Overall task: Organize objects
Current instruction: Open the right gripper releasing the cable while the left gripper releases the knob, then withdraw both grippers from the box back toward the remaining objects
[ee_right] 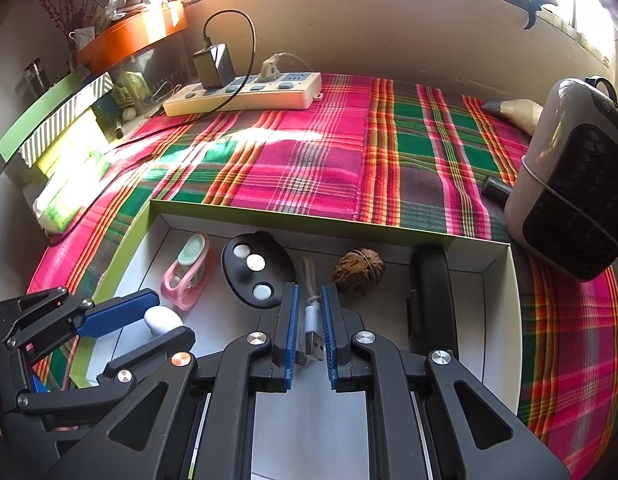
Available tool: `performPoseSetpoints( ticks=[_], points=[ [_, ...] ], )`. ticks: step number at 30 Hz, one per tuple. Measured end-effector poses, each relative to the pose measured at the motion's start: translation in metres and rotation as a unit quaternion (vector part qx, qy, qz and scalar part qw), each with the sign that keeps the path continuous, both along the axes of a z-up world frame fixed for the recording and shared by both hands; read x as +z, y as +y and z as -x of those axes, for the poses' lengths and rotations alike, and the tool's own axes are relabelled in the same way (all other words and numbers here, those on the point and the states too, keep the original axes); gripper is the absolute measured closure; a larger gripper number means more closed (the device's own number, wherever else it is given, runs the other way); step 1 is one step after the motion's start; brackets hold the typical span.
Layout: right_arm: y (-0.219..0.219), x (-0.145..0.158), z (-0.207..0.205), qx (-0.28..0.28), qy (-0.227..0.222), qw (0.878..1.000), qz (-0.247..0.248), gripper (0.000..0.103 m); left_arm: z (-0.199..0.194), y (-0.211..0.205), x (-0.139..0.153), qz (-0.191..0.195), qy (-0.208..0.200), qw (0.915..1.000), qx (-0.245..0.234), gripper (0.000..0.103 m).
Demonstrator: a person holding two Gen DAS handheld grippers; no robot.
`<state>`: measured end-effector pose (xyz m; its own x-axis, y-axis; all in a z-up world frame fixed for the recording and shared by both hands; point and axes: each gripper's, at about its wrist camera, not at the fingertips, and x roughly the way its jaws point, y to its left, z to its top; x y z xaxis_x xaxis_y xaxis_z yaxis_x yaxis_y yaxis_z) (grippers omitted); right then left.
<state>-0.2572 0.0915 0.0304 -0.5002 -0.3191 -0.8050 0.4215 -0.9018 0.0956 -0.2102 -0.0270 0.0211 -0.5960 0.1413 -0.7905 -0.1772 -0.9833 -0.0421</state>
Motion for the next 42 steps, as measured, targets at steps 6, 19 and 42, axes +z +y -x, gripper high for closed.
performPoseSetpoints(
  ticks=[6,19,42],
  points=[
    [0.003,0.003,-0.005,-0.001,0.001,1.0,0.004,0.087,-0.006,-0.002,0.004,0.0,0.005,1.0,0.005,0.067],
    [0.01,0.011,-0.022,-0.008,0.007,1.0,0.014,0.075,-0.022,-0.002,0.017,0.001,0.018,0.9998,0.011,0.066],
    [0.023,0.031,-0.066,-0.013,0.033,0.999,0.035,0.075,-0.063,-0.009,0.034,-0.011,0.045,0.9986,0.024,0.066]
  ],
)
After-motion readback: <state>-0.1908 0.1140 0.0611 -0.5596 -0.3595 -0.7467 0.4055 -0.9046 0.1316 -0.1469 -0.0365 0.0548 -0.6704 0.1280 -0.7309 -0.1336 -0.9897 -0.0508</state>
